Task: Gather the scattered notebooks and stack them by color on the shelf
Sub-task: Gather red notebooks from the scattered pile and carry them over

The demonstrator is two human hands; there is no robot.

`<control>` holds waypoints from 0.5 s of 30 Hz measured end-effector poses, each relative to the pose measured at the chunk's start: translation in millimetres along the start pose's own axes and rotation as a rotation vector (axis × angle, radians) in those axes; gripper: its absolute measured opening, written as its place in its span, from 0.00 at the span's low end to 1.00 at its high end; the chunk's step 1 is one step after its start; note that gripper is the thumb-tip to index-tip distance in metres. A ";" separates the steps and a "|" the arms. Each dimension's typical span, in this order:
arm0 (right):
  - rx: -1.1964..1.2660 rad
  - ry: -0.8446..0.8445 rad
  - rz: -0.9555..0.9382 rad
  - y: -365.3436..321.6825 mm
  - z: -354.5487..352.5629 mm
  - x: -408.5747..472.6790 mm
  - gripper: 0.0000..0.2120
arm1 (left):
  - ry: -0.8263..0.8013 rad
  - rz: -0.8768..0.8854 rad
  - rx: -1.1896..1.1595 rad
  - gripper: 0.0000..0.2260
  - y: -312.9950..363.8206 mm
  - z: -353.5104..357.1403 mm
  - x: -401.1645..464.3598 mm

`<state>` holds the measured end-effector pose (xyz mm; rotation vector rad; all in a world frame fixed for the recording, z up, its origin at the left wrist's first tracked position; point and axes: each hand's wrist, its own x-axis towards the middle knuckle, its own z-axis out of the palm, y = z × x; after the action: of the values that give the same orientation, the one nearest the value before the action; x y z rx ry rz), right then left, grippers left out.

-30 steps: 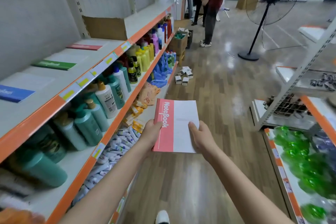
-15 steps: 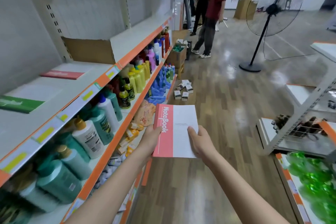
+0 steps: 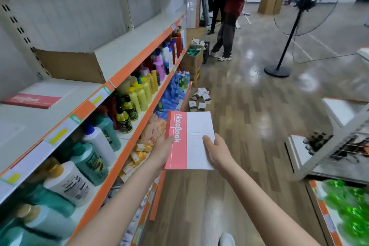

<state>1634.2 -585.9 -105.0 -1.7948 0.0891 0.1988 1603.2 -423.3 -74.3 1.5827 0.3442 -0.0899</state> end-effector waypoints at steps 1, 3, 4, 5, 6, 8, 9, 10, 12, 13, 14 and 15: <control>-0.007 -0.013 -0.002 -1.0 -2.0 11.1 0.11 | 0.010 -0.006 -0.003 0.09 1.8 3.0 9.1; -0.021 -0.041 -0.002 -3.8 -6.6 34.8 0.11 | 0.032 -0.022 -0.011 0.09 5.3 9.4 28.3; -0.026 -0.055 -0.004 -5.8 -9.2 47.9 0.11 | 0.046 -0.030 -0.021 0.08 7.5 13.1 38.6; -0.032 -0.069 -0.008 -8.1 -12.2 61.7 0.11 | 0.062 -0.039 -0.034 0.08 10.4 17.5 48.8; -0.040 -0.086 -0.014 -10.8 -15.6 75.6 0.11 | 0.082 -0.046 -0.045 0.08 13.6 21.9 58.9; -0.061 -0.127 -0.031 -18.1 -22.2 103.4 0.11 | 0.126 -0.055 -0.057 0.10 20.7 30.8 78.6; -0.076 -0.148 -0.042 -22.2 -25.1 117.1 0.10 | 0.149 -0.060 -0.057 0.11 24.8 34.7 87.9; -0.090 -0.169 -0.052 -26.8 -27.6 130.6 0.10 | 0.175 -0.061 -0.056 0.12 28.7 38.1 97.3; -0.108 -0.209 -0.069 -35.4 -29.5 155.7 0.09 | 0.240 -0.059 -0.064 0.12 35.8 43.1 115.2; -0.116 -0.231 -0.081 -38.7 -29.2 167.4 0.09 | 0.280 -0.058 -0.071 0.12 39.1 44.6 122.6; -0.125 -0.259 -0.099 -42.0 -28.1 178.1 0.08 | 0.321 -0.058 -0.078 0.13 41.3 45.2 128.9; -0.134 -0.291 -0.119 -45.5 -26.3 187.6 0.07 | 0.358 -0.057 -0.092 0.12 42.0 45.4 134.0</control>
<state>1828.4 -592.2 -89.9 -1.8784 -0.2426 0.3852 1749.0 -446.4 -72.1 1.4956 0.6635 0.1652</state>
